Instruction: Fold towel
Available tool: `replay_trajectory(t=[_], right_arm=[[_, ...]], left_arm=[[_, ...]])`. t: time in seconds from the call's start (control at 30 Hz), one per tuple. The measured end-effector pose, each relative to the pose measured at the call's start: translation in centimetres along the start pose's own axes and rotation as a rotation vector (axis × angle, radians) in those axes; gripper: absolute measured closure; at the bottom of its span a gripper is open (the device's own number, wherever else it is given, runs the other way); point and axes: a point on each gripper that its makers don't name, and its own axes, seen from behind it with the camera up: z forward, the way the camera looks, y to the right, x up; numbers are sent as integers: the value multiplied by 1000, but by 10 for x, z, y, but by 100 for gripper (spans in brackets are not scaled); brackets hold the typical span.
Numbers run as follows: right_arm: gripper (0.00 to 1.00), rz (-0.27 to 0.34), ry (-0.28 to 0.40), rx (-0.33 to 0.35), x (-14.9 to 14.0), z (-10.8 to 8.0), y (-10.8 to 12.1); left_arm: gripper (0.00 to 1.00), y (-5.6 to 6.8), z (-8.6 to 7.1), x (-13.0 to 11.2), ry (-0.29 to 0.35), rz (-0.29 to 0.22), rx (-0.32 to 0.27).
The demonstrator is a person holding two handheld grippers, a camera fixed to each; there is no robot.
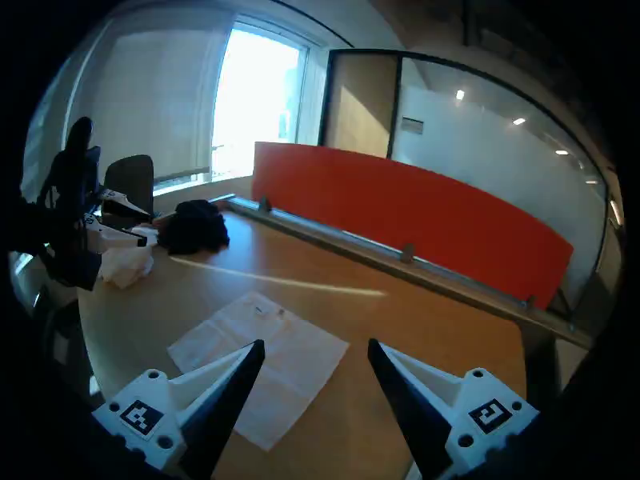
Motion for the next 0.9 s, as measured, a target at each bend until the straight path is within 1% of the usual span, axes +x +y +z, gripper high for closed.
replay_trajectory(t=[0.17, 0.37, 0.57, 0.77, 0.9], right_arm=[[0, -17, -33, 25, -12, 4, -6], [0, -11, -73, 43, -36, 12, -13], [0, -6, -109, 56, -64, 23, -21], [0, -6, -146, 74, -95, 36, -30], [0, -10, -172, 90, -114, 44, -38]], left_arm=[[2, 8, 4, -14, -34, 10, -27], [2, 19, 11, -38, -74, 27, -46], [2, 33, 19, -65, -112, 40, -73], [2, 46, 32, -97, -161, 58, -105], [2, 53, 41, -118, -193, 74, -120]])
